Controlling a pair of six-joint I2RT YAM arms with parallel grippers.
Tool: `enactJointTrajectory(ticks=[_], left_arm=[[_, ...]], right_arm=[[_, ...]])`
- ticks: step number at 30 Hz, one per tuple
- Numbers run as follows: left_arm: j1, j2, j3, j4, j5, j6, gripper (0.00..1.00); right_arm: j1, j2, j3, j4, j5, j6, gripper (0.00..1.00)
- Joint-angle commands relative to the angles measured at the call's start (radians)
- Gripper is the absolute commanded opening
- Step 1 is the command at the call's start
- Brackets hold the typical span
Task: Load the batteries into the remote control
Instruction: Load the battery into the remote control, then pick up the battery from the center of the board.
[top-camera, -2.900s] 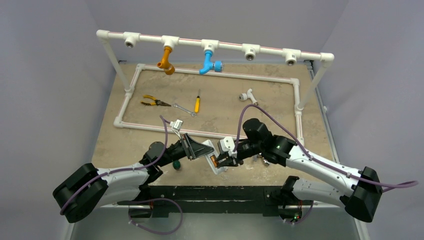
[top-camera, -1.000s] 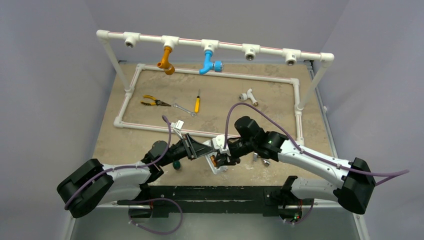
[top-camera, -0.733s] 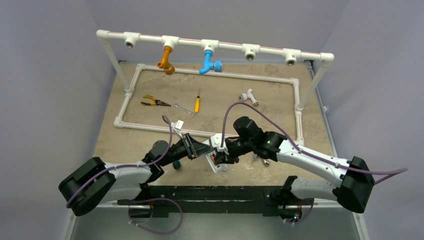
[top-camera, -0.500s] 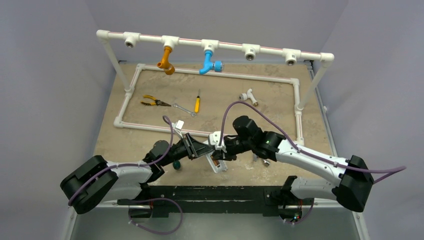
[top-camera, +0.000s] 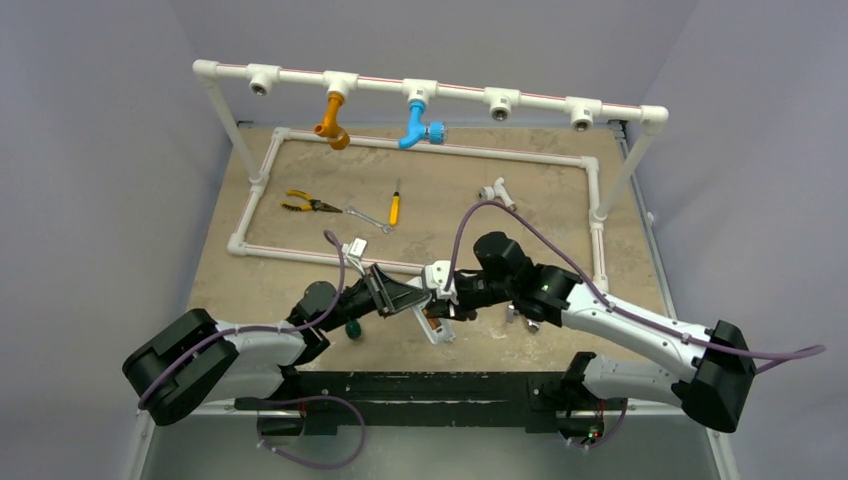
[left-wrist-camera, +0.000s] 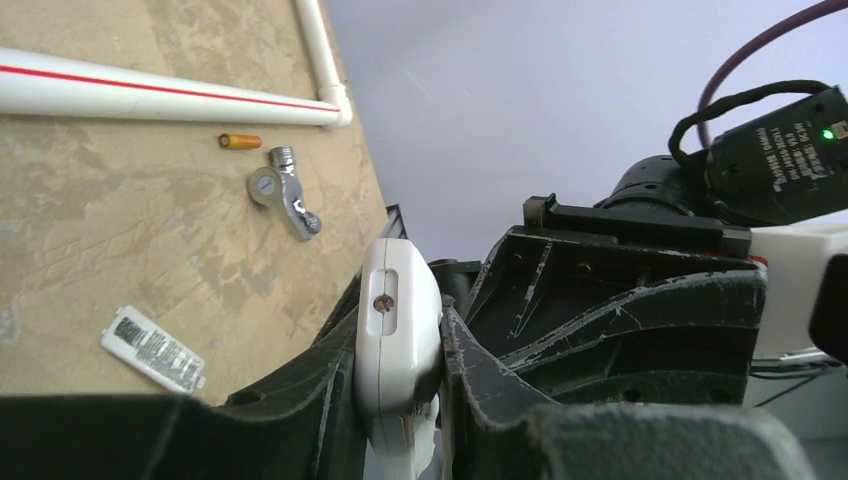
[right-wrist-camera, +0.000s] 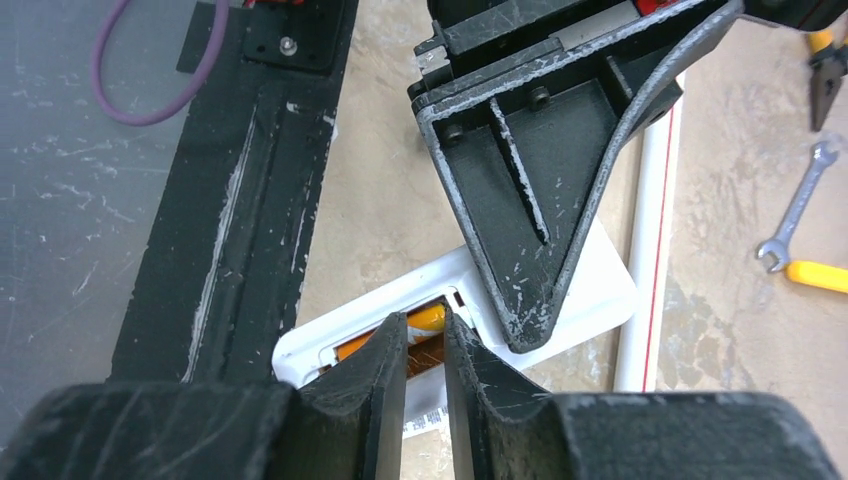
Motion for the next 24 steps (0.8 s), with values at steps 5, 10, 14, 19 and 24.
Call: enactJointTrajectory(ticks=[5,10,14,19,24], left_arm=[[-0.014,-0.038,0.003,0.166,0.043,-0.032,0.00],[-0.015,-0.045,-0.010,0.166,0.041,-0.028,0.00],[-0.015,-0.080,-0.016,0.122,0.045,-0.006,0.00],[-0.014,-0.237,-0.006,-0.096,0.035,0.060,0.00],[-0.014,-0.445,0.055,-0.502,0.002,0.174,0.00]], right_arm=[[-0.001,-0.118,0.036,0.062,0.020,0.082,0.26],[-0.003,-0.206,0.001,0.150,0.115,0.198,0.35],[-0.003,-0.253,-0.039,0.185,0.443,0.361,0.43],[-0.003,-0.278,-0.050,0.067,0.807,0.605,0.45],[-0.004,-0.256,-0.015,-0.176,1.078,0.859,0.49]])
